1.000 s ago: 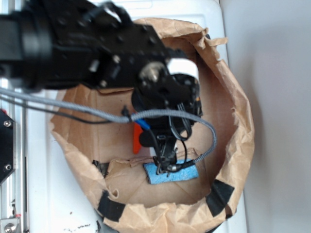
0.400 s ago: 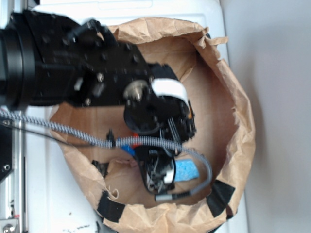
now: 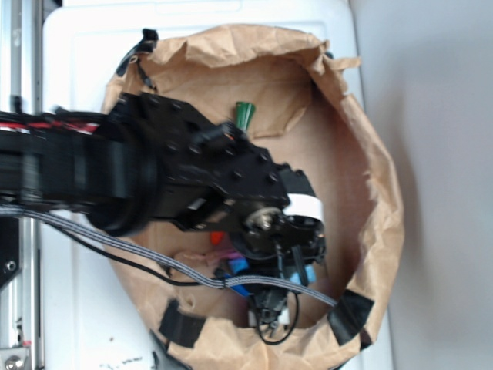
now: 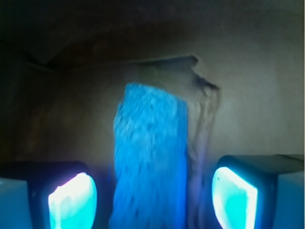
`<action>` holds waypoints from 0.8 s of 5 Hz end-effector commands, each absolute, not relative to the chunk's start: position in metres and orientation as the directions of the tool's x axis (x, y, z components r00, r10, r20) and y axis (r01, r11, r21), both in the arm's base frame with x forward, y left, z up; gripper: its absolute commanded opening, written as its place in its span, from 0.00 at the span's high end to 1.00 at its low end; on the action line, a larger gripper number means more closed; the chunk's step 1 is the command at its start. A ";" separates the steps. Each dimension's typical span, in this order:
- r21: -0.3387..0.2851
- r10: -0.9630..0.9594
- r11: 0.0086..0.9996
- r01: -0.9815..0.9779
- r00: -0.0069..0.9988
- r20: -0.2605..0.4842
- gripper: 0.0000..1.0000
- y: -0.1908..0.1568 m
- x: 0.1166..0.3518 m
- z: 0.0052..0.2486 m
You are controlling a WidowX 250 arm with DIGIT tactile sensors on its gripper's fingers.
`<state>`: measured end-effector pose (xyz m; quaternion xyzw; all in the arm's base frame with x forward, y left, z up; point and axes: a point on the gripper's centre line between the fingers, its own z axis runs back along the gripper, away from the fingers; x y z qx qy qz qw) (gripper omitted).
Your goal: Grab the blue sponge.
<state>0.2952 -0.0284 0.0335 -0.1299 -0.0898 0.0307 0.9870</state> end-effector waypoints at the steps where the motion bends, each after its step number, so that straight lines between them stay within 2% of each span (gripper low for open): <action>1: -0.237 0.108 0.970 -0.053 0.969 0.224 1.00 -0.023 0.308 0.054; 2: -0.285 0.121 0.957 -0.050 0.965 0.234 1.00 -0.015 0.299 0.083; 3: -0.336 0.133 0.941 -0.033 0.951 0.278 1.00 -0.006 0.283 0.126; 4: -0.278 0.153 0.958 -0.073 0.949 0.276 1.00 -0.002 0.272 0.155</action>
